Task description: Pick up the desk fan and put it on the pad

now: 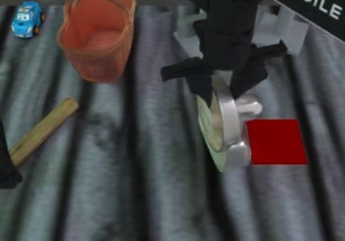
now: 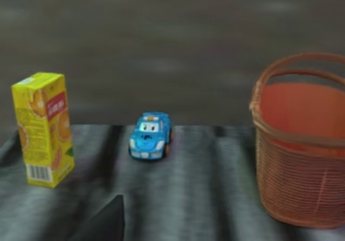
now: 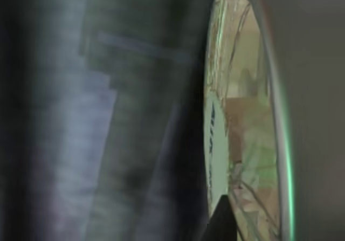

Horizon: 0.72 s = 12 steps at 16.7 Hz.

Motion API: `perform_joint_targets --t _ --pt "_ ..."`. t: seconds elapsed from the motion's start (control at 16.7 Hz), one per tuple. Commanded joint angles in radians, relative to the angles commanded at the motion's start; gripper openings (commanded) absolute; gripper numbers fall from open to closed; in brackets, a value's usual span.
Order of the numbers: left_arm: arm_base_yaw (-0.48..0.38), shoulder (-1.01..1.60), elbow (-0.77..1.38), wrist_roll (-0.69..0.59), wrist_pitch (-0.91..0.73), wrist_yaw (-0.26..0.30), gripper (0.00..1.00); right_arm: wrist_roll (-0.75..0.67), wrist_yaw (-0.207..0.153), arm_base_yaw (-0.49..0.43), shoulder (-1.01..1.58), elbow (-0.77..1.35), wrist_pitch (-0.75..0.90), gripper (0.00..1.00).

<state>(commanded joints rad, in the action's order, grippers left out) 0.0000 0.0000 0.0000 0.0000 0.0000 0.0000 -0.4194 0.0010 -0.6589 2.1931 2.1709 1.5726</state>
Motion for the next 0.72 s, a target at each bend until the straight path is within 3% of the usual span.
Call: perform_joint_targets --t 0.3,0.72 --pt "0.000 0.000 0.000 0.000 0.000 0.000 1.00 0.406 -0.001 0.068 -0.071 -0.103 -0.036 0.00" --pt "0.000 0.000 0.000 0.000 0.000 0.000 1.00 1.125 -0.003 0.182 -0.205 -0.280 -0.109 0.00"
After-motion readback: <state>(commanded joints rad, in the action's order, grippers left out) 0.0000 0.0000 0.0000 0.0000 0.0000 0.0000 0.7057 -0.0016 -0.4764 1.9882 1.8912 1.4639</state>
